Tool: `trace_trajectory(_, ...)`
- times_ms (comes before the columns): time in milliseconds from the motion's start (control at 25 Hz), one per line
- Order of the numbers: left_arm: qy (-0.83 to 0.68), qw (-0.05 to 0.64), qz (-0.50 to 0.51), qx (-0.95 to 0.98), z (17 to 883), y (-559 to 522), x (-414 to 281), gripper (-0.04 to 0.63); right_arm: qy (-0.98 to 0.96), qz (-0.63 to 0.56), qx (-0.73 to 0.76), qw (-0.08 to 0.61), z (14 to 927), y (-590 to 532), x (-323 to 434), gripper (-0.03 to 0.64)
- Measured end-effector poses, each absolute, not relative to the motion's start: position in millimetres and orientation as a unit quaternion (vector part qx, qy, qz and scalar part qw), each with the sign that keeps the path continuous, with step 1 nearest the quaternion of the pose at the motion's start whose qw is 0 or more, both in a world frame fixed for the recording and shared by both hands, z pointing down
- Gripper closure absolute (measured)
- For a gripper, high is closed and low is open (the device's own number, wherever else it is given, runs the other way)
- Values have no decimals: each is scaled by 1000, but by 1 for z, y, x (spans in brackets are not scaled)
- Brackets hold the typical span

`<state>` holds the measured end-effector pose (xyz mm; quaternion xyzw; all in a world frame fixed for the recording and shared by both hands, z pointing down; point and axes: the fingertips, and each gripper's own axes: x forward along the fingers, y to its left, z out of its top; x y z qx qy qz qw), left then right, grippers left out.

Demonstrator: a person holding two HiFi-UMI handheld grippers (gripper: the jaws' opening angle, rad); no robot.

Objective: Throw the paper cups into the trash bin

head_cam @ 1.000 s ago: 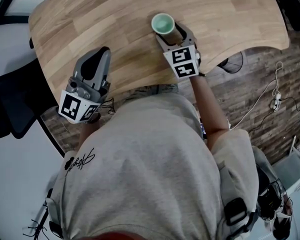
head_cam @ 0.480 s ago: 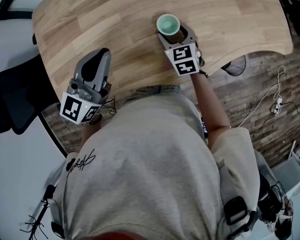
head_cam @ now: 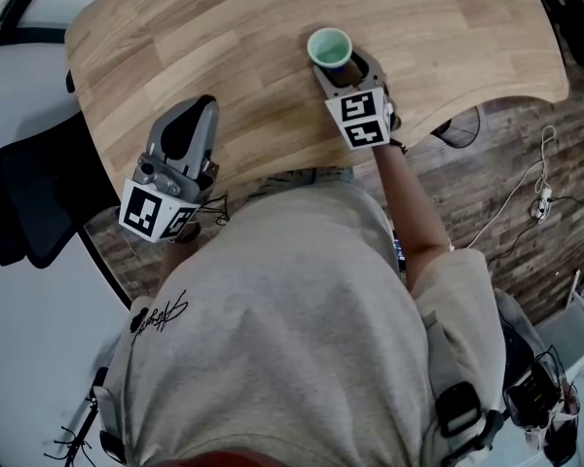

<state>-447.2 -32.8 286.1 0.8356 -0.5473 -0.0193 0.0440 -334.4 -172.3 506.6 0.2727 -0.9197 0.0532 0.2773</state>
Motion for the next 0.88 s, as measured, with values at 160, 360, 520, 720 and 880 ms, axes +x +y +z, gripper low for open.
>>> trace_trajectory(160,-536,42,-20,843,283,-35,-444,592,-918,37,286,272,498,-167,-327,345)
trace_trajectory(360,-507,35,-22,861,277,-43,-434,592,-913,30,315,257,481,-164,-313,348)
trace_trajectory(520,-480,27,-24,877,273,-46,-425,592,-909,28,342,238,464,-161,-303,348)
trace_trajectory(720,-446,22,-28,894,272,-49,-416,592,-902,26,373,217,444,-153,-289,348)
trace_trajectory(880,-419,19,-32,907,270,-49,-408,592,-895,23,396,203,428,-144,-280,348)
